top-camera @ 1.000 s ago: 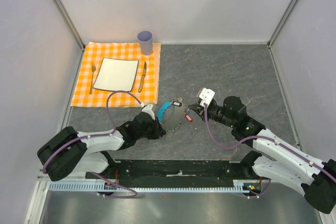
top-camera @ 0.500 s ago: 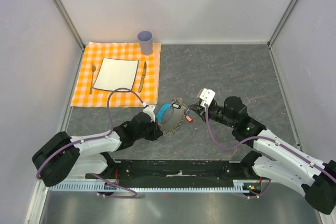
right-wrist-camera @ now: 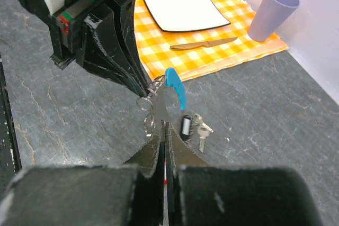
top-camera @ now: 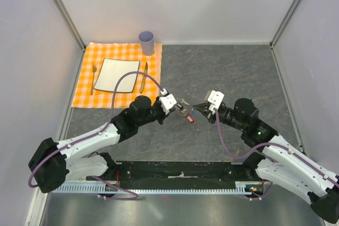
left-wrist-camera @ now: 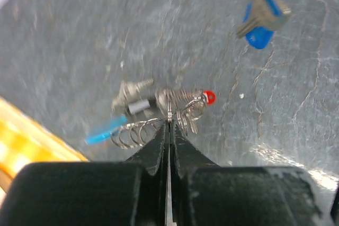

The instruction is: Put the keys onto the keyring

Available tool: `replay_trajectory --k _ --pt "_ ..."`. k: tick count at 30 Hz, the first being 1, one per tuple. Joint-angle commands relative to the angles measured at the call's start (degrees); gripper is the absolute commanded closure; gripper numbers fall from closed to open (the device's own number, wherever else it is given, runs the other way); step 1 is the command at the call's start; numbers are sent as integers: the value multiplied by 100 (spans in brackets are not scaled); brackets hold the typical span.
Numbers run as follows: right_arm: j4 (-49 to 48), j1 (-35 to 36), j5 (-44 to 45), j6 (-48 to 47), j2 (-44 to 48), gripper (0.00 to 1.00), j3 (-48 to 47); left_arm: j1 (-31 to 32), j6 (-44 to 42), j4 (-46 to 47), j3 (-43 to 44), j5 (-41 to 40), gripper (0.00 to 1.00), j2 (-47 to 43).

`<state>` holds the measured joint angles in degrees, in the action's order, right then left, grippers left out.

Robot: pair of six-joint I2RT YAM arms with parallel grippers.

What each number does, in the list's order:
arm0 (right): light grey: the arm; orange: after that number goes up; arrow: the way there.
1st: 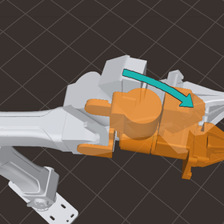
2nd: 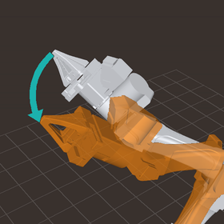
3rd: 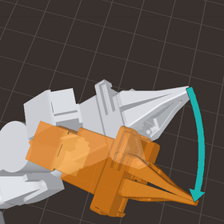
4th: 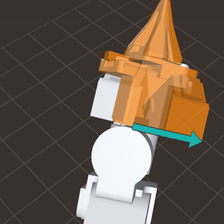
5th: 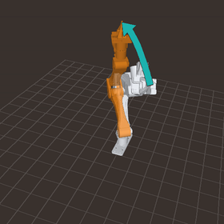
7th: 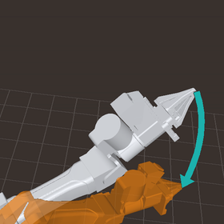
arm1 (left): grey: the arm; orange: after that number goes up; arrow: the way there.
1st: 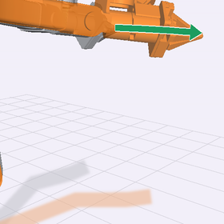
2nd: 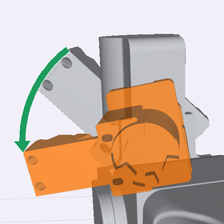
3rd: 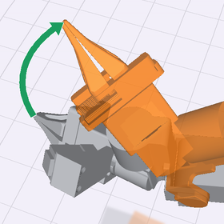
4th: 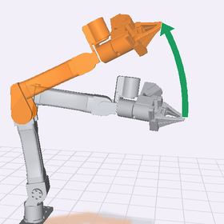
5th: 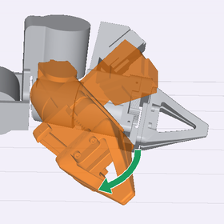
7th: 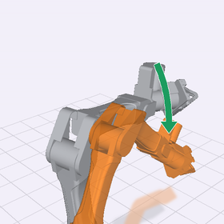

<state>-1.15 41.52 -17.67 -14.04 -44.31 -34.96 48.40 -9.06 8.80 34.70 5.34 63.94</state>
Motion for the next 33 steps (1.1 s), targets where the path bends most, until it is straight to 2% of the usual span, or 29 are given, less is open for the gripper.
replay_trajectory --k 1,7,11,15,24,33 --pt "280 23 -306 -326 221 100 -345 11 -1859 561 257 1336 98 -197" --pt "931 14 -1001 -906 187 100 -573 20 -2547 360 -15 2321 98 -497" --pt "1090 23 -1309 -1117 20 100 -652 11 -2557 351 -174 2787 98 -576" --pt "1265 41 -1572 -1329 -191 100 -775 -85 -2146 263 -95 3016 98 -410" --pt "1626 146 -1353 -1584 -516 100 -1004 -665 -1178 184 274 3956 98 197" --pt "1477 181 -1002 -1619 -763 100 -986 -771 -975 131 397 4343 98 470"
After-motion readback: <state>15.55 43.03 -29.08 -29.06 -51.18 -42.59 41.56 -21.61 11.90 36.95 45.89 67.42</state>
